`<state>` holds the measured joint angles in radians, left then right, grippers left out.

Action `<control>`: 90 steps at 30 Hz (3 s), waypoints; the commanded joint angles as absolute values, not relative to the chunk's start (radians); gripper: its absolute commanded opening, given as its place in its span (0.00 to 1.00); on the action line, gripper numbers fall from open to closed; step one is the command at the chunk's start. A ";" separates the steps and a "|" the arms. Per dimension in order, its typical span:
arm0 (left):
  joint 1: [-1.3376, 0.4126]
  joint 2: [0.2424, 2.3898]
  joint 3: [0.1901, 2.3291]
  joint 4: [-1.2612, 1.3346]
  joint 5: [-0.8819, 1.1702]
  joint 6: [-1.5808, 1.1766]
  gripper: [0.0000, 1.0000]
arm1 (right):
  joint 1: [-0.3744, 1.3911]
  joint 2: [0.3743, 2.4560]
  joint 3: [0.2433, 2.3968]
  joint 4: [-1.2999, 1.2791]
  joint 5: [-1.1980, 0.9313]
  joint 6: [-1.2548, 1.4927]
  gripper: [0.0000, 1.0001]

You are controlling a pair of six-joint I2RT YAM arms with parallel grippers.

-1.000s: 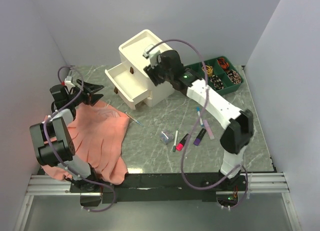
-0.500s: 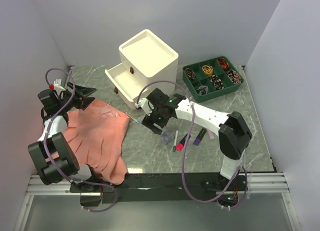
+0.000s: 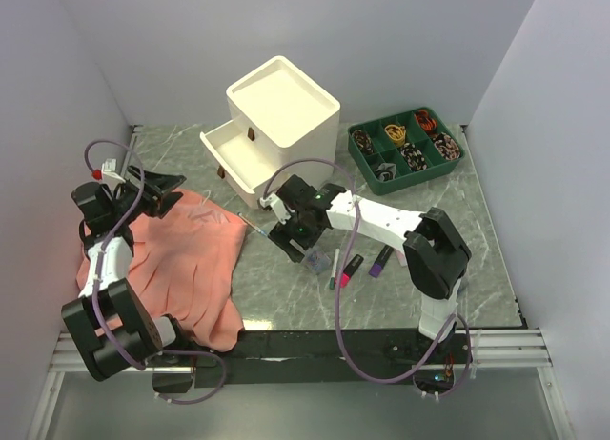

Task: Sort the stationery into containers
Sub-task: Pick up the stationery from the center of the board, then place the stationery in the drawer.

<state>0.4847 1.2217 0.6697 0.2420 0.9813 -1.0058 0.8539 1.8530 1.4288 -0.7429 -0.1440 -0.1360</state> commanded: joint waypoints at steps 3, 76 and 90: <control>0.499 1.177 0.635 0.307 1.002 -1.028 0.79 | 0.848 1.873 1.408 -0.710 -0.080 -0.069 0.88; 0.522 1.307 0.692 0.247 1.046 -0.977 0.80 | 0.856 2.127 1.654 0.693 0.112 -0.394 0.20; 0.520 1.305 0.710 0.281 1.042 -1.009 0.80 | 0.888 2.016 1.608 0.616 0.124 -0.382 0.71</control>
<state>0.5186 1.3193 0.6899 0.2317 1.0237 -1.0115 0.8703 2.1551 1.6032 0.5980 0.1379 -0.4133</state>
